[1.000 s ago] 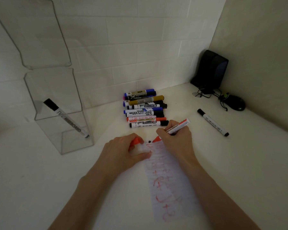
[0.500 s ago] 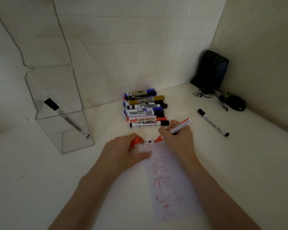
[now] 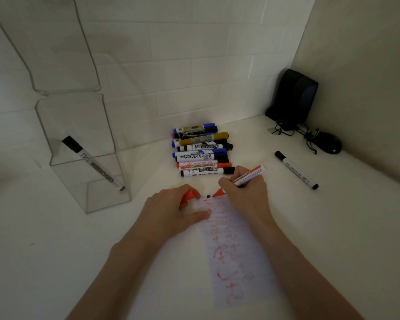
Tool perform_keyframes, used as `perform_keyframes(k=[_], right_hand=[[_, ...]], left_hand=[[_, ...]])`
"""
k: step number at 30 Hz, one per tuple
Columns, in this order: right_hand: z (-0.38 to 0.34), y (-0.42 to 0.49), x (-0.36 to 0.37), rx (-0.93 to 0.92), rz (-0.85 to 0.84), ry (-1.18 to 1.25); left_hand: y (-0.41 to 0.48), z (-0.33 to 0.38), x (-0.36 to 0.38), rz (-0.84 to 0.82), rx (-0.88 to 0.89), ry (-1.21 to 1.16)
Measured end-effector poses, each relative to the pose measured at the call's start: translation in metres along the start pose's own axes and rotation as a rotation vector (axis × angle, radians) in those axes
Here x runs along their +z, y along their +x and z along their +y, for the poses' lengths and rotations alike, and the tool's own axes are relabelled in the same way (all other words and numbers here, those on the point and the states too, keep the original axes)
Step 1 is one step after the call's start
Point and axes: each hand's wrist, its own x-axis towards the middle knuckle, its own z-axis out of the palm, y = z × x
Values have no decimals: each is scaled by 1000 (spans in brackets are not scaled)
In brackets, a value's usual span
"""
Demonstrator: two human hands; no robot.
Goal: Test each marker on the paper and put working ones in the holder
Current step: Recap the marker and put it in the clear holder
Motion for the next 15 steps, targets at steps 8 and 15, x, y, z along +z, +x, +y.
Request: perform_keyframes(k=[8,15], right_hand=[[-2,0,-1,5,4,33],[-2,5,-4,69,122,114]], left_hand=[[0,-1,0,10,-2,-9],[0,0,-2,-28,16,-11]])
